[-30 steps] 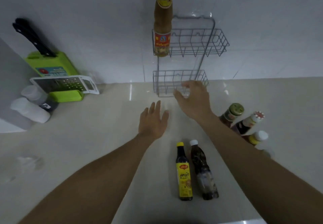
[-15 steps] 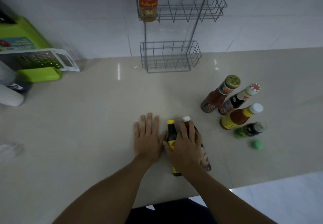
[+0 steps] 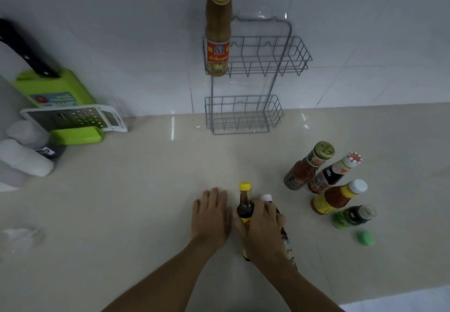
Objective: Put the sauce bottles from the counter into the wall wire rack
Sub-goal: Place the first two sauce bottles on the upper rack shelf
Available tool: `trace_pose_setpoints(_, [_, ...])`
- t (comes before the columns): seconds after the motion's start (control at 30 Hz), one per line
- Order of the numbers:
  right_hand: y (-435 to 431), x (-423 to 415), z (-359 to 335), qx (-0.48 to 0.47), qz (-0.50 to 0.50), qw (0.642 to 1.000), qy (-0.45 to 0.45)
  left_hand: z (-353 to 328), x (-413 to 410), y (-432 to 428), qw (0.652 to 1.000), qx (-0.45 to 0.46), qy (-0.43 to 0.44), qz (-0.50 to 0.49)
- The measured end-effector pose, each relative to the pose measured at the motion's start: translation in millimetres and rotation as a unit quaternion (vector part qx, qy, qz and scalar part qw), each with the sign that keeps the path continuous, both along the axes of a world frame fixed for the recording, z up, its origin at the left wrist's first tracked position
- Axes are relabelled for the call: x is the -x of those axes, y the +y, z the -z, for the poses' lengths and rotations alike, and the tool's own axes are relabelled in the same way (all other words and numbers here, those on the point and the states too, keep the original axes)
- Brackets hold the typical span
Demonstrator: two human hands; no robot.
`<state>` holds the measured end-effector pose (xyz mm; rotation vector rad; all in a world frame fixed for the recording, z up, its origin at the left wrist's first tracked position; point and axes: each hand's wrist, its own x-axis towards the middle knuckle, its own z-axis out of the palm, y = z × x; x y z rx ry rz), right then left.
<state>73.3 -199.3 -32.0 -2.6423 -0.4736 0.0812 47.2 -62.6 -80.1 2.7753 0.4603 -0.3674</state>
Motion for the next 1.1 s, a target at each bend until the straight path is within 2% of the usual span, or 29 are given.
trace_pose_setpoints(0.07, [7, -14, -10, -0.101, -0.004, 0.995, -0.008, -14, -13, 8, 1.000, 0.025, -0.008, -0.013])
trace_pose_setpoints(0.17, [25, -45, -37, -0.268, -0.031, 0.958, 0.102, -44, -39, 24, 0.994, 0.067, -0.064, -0.051])
trace_pose_setpoints(0.2, [32, -58, -52, -0.309, -0.045, 0.943, 0.110, -56, -50, 31, 0.990, 0.085, -0.094, -0.065])
trace_pose_setpoints(0.33, [64, -116, -124, -0.408, -0.101, 0.903, 0.090, -110, -96, 59, 0.952, 0.152, -0.243, -0.110])
trace_pose_setpoints(0.43, [87, -160, -180, -0.449, -0.119, 0.883, 0.062, -152, -128, 79, 0.924, 0.167, -0.314, -0.138])
trace_pose_setpoints(0.6, [120, -226, -248, -0.462, -0.137, 0.876, 0.002, -201, -166, 101, 0.908, 0.171, -0.352, -0.151])
trace_pose_setpoints(0.73, [140, -262, -262, -0.437, -0.167, 0.883, -0.040, -208, -186, 112, 0.909, 0.209, -0.341, -0.113])
trace_pose_setpoints(0.87, [150, -276, -251, -0.401, -0.182, 0.898, -0.015, -210, -188, 109, 0.908, 0.237, -0.324, -0.117])
trace_pose_setpoints(1.1, [145, -280, -231, -0.372, -0.180, 0.909, 0.046, -210, -187, 110, 0.915, 0.224, -0.311, -0.125])
